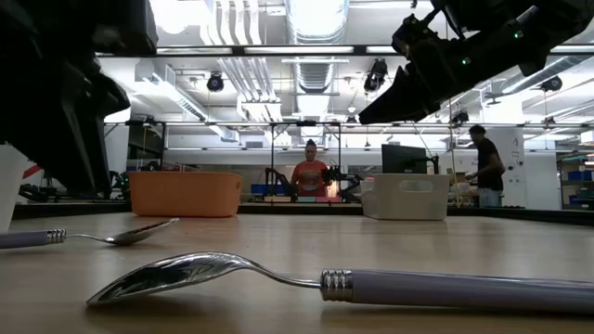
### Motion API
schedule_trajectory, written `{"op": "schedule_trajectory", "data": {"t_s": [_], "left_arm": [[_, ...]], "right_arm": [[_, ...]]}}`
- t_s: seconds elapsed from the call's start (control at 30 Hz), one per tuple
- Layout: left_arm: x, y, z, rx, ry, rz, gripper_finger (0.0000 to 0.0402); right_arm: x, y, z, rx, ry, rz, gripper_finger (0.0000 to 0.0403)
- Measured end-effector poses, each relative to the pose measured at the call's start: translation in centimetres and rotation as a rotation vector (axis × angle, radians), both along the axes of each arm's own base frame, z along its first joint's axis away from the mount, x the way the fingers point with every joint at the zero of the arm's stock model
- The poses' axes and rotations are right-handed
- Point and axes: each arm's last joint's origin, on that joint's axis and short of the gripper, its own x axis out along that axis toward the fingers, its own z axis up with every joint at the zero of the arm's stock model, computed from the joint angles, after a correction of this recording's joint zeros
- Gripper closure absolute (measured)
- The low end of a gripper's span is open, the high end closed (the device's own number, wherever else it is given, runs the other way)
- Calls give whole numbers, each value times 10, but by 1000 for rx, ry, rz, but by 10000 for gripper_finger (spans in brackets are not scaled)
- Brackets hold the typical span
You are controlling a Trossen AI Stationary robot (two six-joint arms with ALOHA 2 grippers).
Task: Sort silverware by color (type)
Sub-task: Put the left purple spoon into the white bin
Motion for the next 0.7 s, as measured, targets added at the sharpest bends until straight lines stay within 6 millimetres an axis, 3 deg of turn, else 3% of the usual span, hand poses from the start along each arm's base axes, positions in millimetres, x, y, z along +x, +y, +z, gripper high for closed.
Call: {"op": "schedule_trajectory", "data": {"t_s": [0.3,0.7], "left_arm": [[4,-3,-17,12,24,18,238],[7,-7,-44,20,96,60,254]], "right_arm": [[0,0,0,0,2,0,294],[0,0,0,15,-2,-7,294]]}}
